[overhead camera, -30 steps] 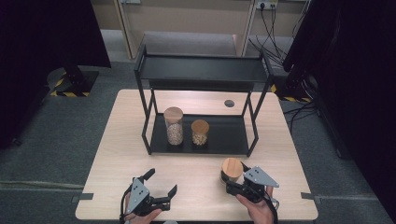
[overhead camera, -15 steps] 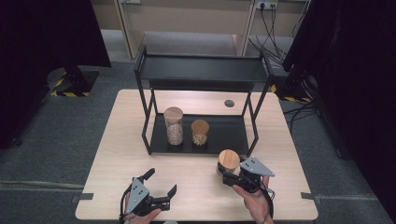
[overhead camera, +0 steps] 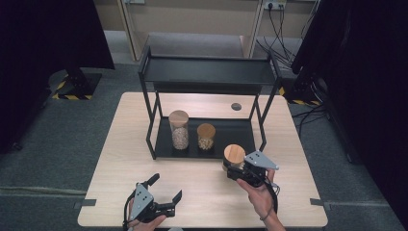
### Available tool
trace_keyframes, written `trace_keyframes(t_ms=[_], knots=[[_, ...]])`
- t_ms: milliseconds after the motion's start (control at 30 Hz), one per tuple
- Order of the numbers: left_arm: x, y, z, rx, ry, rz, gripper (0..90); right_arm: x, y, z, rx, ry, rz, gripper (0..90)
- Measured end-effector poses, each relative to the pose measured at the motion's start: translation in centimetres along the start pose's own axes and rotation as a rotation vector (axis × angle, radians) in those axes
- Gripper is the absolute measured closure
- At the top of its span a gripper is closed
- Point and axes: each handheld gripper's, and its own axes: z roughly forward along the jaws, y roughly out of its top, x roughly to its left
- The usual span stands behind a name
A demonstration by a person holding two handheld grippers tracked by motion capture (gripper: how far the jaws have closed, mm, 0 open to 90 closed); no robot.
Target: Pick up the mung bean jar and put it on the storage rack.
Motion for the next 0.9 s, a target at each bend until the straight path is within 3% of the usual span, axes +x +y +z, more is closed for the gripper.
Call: trace_keyframes(t_ms=[900], knots=[[0.1,0.0,0.0,0.001,-0.002,-0.003,1.2,-0.5,2.7,5.7,0.036,-0.104,0.019,25.6]])
